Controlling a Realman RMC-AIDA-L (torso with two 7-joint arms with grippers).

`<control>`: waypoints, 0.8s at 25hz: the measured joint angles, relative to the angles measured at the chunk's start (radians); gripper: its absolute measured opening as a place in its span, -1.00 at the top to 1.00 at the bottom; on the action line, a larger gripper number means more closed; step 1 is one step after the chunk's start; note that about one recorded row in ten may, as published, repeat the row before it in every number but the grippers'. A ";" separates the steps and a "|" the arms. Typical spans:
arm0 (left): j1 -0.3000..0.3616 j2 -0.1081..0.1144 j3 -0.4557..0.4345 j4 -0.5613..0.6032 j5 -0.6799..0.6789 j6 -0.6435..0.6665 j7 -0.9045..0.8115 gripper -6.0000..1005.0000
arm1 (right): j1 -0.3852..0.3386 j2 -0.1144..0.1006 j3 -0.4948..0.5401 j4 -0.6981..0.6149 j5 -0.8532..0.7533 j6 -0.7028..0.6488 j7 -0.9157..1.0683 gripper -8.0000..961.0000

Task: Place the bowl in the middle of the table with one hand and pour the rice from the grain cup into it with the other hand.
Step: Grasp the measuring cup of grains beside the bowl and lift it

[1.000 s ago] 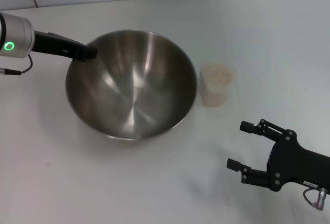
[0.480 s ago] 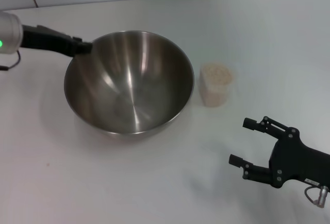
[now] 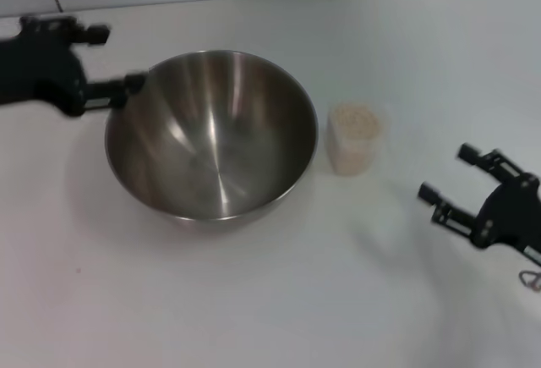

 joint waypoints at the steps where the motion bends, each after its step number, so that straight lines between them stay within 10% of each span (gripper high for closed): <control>1: 0.019 0.001 0.003 0.006 -0.005 0.001 0.010 -0.24 | -0.004 0.008 0.044 -0.005 0.000 0.034 0.000 -0.73; 8: 0.103 0.000 -0.007 -0.031 -0.039 0.040 0.079 -0.66 | -0.018 0.095 0.255 -0.115 0.007 0.281 -0.003 -0.73; 20: 0.108 -0.001 -0.009 -0.085 -0.084 0.040 0.118 -0.71 | 0.079 0.100 0.260 -0.082 0.001 0.332 0.015 -0.73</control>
